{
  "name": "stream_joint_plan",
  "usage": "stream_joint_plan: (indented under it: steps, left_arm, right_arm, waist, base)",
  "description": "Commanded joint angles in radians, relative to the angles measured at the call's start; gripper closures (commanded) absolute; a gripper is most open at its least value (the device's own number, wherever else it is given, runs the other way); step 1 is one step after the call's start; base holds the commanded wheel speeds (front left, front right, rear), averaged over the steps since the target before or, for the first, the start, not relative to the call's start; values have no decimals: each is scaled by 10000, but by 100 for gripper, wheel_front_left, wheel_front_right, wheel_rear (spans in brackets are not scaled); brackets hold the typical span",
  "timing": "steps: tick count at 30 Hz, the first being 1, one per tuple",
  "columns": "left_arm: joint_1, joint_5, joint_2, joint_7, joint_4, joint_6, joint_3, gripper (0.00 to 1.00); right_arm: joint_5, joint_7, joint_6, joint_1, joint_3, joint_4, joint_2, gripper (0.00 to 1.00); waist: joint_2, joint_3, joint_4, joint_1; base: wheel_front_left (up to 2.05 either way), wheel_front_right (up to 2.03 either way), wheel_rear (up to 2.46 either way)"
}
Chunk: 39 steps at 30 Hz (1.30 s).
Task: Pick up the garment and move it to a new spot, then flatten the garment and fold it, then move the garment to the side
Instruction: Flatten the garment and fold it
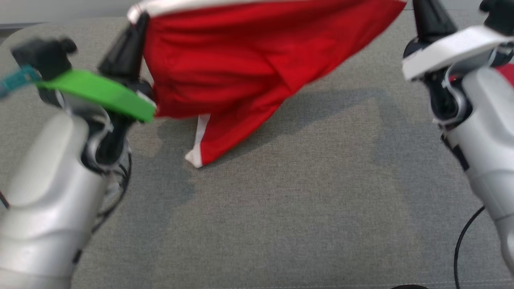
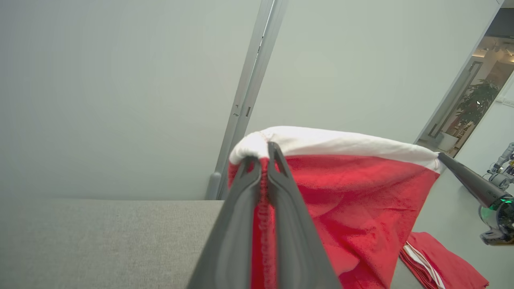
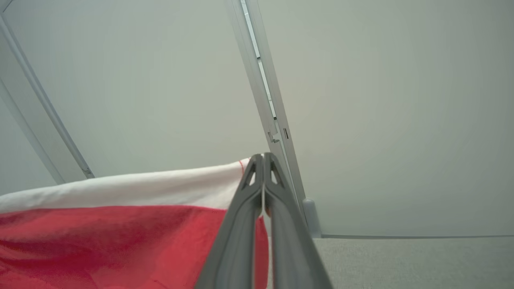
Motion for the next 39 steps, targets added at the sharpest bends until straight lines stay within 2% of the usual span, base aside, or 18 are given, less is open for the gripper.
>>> stream_joint_plan:
  steps: [1, 5, 9, 12, 16, 21, 24, 26, 28, 33, 39]
  left_arm:
    - [-751, 10, 212, 214, -45, -21, 17, 100]
    - [-3393, 479, 606, 748, 416, -21, -51, 100]
    - [-5835, 1239, 543, 164, 1495, 2, -139, 100]
    - [-7437, 1514, 273, -718, 1997, 1, -557, 100]
    - [-7897, 1303, 335, -1121, 2002, 1, -723, 100]
    - [-6262, 888, 625, -1155, 1557, 1, -643, 100]
    - [-4229, 503, 602, -1161, 1205, -2, -231, 100]
    - [-2653, 391, 593, -1153, 1015, -5, -670, 100]
    - [-1338, 118, 543, -1154, 757, -5, -769, 100]
    - [1602, -279, 105, -1152, 248, 1, -398, 100]
    - [3740, -107, -478, -1153, -179, 1, 273, 100]
  right_arm:
    - [-290, -38, -13, -502, -77, -15, -188, 100]
    - [-1089, -14, -15, -2528, -354, 414, -407, 100]
    - [-2048, -34, -18, -4425, -928, 1158, -415, 100]
    - [-3126, -40, -16, -5811, -1682, 955, -229, 100]
    - [-3612, -37, -16, -6103, -2413, 340, 163, 100]
    - [-3168, -38, -15, -4540, -1919, -410, 328, 100]
    - [-2515, -39, -16, -2739, -1728, -1165, 153, 100]
    - [-2183, -39, -16, -1256, -1404, -1623, 20, 100]
    - [-1721, -41, -16, 150, -1591, -2032, -150, 100]
    - [-1095, -41, -16, 3150, -1358, -2760, -552, 100]
    - [-576, -42, -18, 5349, -1273, -3232, -762, 100]
  waist:
    - [0, 543, -60, 0]
    - [0, 1358, -84, 0]
    - [0, 1834, -131, 0]
    - [0, 2265, -181, 0]
    - [0, 2655, -263, 0]
    - [0, 3021, -515, 0]
    - [0, 2865, -662, 0]
    - [0, 2622, -766, 0]
    - [0, 2343, -799, 0]
    - [0, 1562, -807, 0]
    - [0, 467, -813, 0]
  base:
    - [0, 0, 0]
    - [0, 0, 0]
    - [0, 0, 0]
    - [0, 0, 0]
    - [0, 0, 0]
    - [0, 0, 0]
    - [0, 0, 0]
    - [0, 0, 0]
    - [0, 0, 0]
    - [0, 0, 0]
    - [0, 0, 0]
